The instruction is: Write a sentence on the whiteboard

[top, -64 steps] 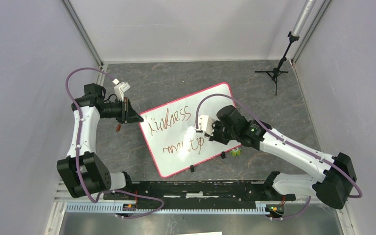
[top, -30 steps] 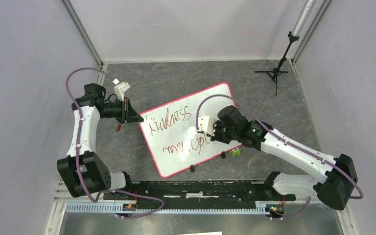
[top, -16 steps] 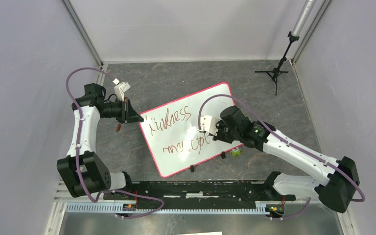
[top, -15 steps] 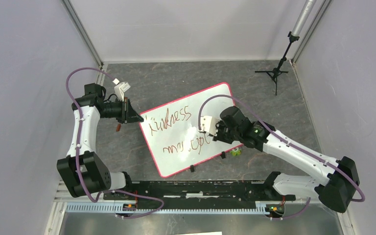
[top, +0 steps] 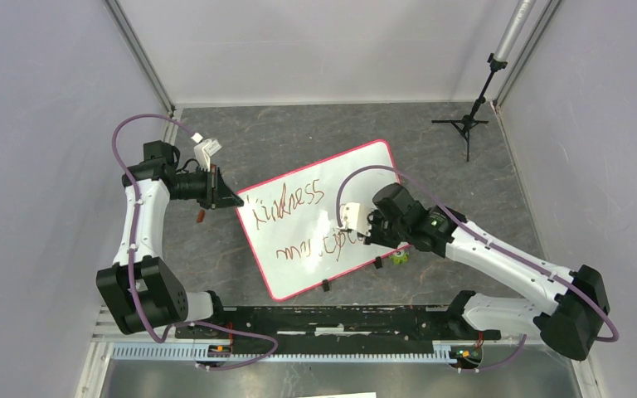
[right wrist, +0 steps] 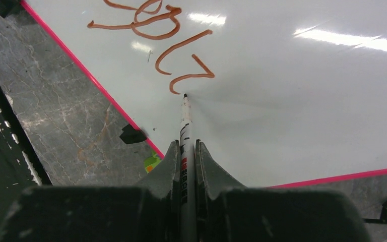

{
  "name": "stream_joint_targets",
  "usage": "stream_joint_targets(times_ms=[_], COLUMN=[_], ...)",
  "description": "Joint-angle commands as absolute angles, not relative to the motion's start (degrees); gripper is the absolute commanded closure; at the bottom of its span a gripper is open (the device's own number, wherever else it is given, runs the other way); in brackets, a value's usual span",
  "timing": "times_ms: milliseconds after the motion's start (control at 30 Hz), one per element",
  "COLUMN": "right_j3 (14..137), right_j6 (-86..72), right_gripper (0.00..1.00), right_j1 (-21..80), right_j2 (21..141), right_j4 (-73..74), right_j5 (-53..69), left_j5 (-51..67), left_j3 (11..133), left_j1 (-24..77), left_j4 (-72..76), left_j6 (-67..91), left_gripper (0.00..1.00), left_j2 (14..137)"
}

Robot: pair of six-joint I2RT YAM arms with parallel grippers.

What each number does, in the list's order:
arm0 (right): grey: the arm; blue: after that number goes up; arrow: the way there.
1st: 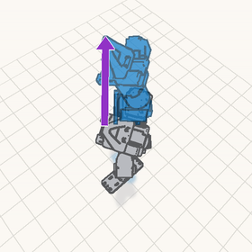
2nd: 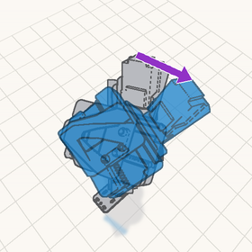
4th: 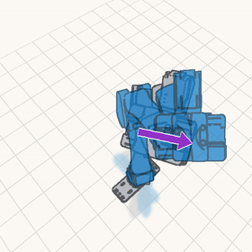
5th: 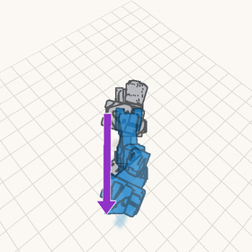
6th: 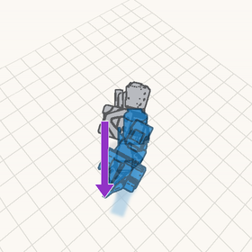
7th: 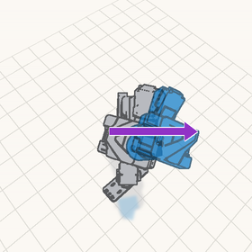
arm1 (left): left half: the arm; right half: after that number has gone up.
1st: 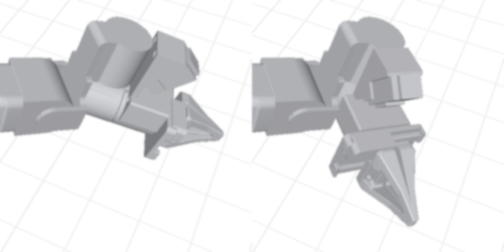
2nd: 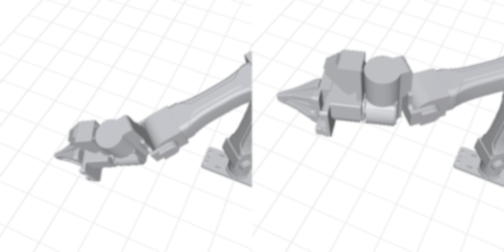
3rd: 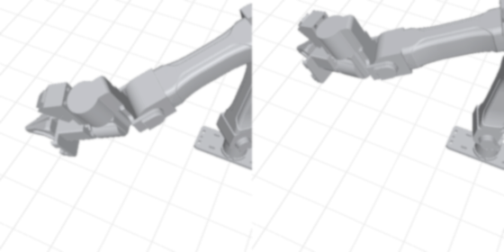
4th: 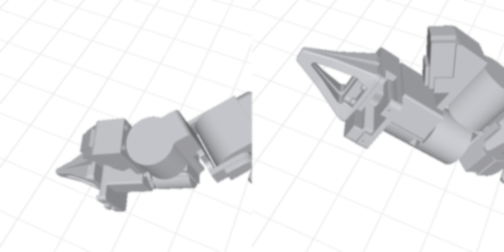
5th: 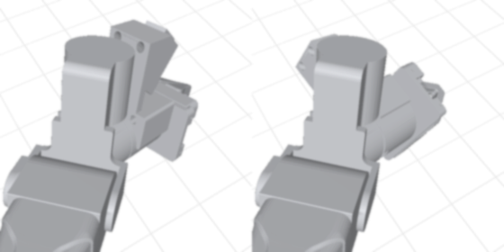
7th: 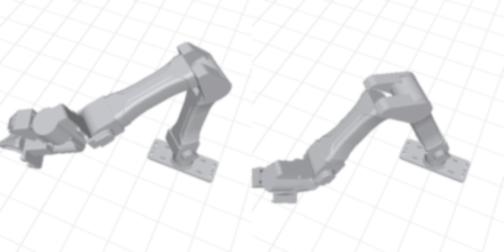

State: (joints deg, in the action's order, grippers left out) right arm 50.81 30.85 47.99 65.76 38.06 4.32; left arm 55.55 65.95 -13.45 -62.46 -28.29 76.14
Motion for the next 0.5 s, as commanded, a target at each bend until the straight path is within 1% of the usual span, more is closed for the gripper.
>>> stream_joint_targets(times_ms=[0, 233, 467], right_j3=[56.7, 57.8, 56.0], right_j6=[31.6, 30.8, 30.6], right_gripper=[1.00, 1.00, 1.00], right_j1=[47.9, 47.9, 47.9], right_j2=[65.4, 66.2, 67.8], right_j4=[37.4, 33.5, 31.9], right_j5=[2.0, 2.1, 1.0], left_j5=[53.3, 53.1, 52.9], left_j3=[65.2, 65.3, 65.5], left_j1=[-10.5, -10.3, -10.4], left_j4=[-62.8, -62.8, -62.8], left_j6=[-28.2, -28.1, -28.1], left_gripper=[0.86, 0.86, 0.86], left_j2=[77.5, 77.4, 77.6])
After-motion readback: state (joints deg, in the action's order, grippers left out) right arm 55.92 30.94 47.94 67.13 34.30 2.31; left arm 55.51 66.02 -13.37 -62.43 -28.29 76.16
